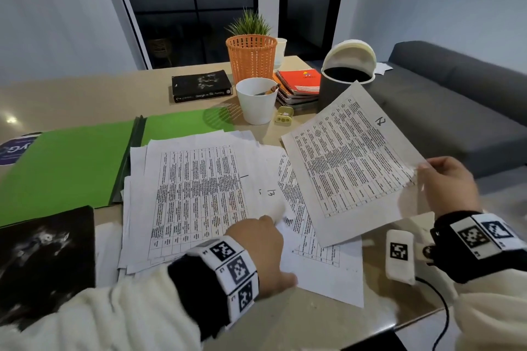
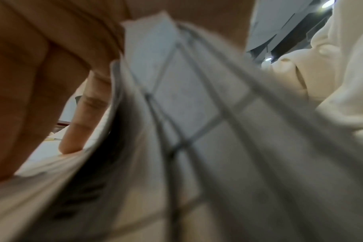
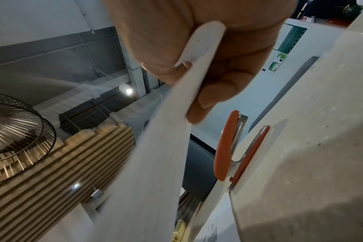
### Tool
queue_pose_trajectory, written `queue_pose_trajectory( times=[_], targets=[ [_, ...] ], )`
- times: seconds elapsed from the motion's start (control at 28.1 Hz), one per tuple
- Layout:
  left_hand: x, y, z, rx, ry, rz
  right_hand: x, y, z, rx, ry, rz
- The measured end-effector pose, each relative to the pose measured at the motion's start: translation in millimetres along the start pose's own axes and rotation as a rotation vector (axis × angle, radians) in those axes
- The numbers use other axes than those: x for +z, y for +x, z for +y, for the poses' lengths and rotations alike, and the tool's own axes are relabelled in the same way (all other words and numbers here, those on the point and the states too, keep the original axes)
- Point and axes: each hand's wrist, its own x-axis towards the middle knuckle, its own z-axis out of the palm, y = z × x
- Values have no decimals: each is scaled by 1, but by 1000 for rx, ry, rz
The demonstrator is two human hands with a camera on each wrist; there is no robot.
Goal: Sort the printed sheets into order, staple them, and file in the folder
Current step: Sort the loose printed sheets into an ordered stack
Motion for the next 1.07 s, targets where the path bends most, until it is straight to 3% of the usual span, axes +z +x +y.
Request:
queue_pose_trajectory(
  times=[0.5, 1.07],
  targets=[
    [-5, 11, -18, 169, -89, -57, 0, -5, -6, -1, -40, -28],
    [5, 13, -8, 97, -32, 117, 3, -10, -4, 13, -35, -58]
  ],
)
